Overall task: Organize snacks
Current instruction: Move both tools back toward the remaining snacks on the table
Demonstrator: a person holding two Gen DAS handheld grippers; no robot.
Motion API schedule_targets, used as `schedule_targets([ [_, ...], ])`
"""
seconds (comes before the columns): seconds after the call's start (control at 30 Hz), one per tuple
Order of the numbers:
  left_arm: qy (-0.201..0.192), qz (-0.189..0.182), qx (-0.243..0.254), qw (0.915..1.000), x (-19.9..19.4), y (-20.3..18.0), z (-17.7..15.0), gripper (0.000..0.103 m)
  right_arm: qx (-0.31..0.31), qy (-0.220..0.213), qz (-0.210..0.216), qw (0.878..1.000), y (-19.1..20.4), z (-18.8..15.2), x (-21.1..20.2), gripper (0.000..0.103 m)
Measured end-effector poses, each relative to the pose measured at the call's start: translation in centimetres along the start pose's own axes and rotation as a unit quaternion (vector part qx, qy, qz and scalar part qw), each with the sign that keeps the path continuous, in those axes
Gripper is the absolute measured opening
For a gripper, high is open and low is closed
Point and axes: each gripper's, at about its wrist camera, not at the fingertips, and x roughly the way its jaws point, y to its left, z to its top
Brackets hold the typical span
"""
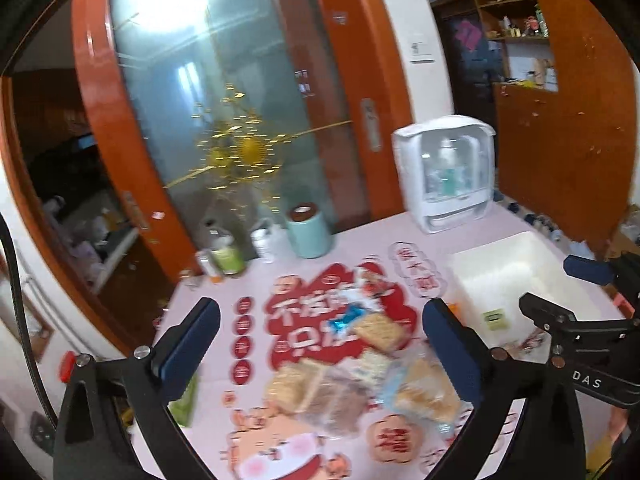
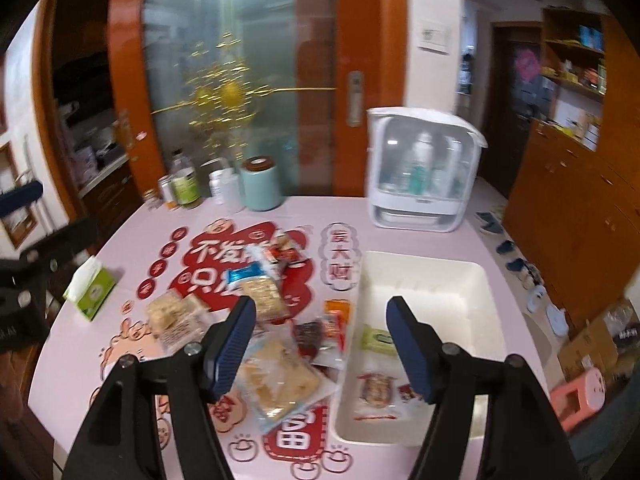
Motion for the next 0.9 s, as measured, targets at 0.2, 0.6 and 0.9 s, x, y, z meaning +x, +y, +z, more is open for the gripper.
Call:
schedule_targets([
  [0.2,0.03,-0.014,-0.012,0.9994,1.5,4.3,-1.3,0.102,-0.036,0.019,0.049,0.998,3.5,0.3,2.0,0.081],
  [0.6,0.153,-0.078,0.036,0.9844,12.0,3.7,-8.8,0.102,-0.1,0.13,0.14,0.976,6.5,-3.4,11.2,0.101],
  [0.9,0.246,-0.145,0.043,0.9576,20.0,2.7,-14.7,0.102,-0.081,0.234,0.121,0.961,4.7,-6.5,19.2,0.103],
])
